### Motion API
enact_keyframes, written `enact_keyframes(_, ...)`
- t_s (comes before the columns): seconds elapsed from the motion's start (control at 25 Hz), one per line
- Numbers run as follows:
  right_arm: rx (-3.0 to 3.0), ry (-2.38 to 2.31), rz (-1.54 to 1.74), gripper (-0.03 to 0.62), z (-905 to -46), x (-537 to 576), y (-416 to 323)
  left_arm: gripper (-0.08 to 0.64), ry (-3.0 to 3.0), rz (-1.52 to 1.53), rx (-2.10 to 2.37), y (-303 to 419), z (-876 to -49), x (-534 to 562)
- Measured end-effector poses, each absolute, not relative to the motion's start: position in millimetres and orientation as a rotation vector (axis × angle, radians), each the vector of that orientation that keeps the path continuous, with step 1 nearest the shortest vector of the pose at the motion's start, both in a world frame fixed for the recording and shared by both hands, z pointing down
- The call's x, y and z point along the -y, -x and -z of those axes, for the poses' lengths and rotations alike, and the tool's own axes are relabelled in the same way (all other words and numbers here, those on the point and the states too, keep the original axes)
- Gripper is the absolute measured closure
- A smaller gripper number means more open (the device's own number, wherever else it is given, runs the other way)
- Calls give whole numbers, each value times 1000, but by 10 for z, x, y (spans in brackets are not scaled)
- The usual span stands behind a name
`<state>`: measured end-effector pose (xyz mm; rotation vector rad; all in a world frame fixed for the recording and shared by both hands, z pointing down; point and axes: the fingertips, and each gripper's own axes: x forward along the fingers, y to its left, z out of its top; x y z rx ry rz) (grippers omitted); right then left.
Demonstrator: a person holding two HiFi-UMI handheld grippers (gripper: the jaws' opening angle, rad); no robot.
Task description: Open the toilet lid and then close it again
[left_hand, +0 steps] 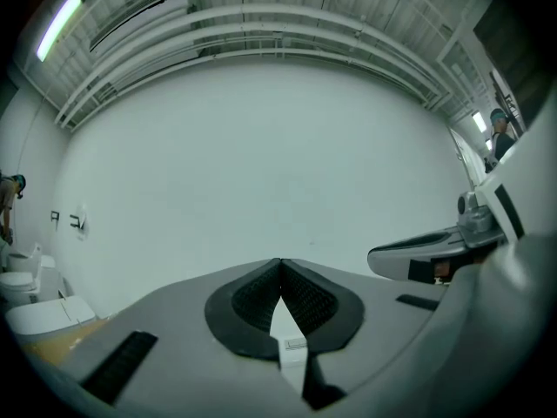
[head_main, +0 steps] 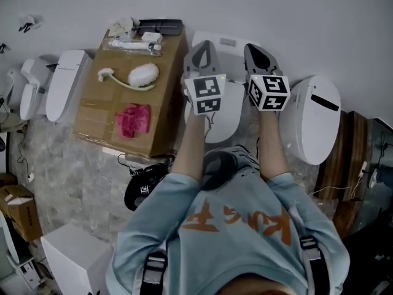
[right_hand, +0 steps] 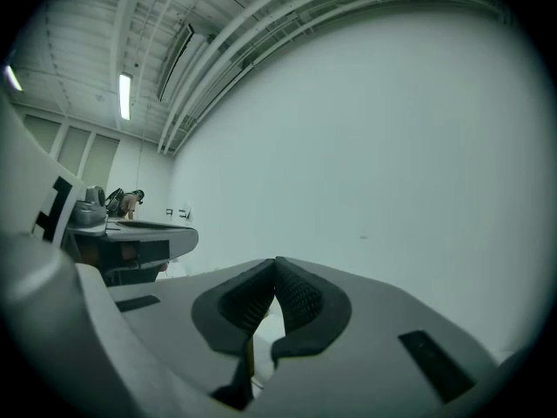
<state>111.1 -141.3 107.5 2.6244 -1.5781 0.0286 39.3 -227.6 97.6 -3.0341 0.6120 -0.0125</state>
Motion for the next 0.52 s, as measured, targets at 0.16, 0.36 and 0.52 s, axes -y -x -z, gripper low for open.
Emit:
enact_keyframes(0.16, 1565, -2629, -24, 578, -1062, 1394, -1181, 534, 3030, 21, -596, -455, -998, 2265)
enact_keyframes(0.36, 1560, -2623, -35, 578, -1079, 1399, -1241, 534, 3024, 30, -589, -491, -1002, 2281)
enact_keyframes(0.52, 1568, -2617, -15, 578, -1023, 1449, -1261, 534, 3014, 23, -584, -520, -948, 2307)
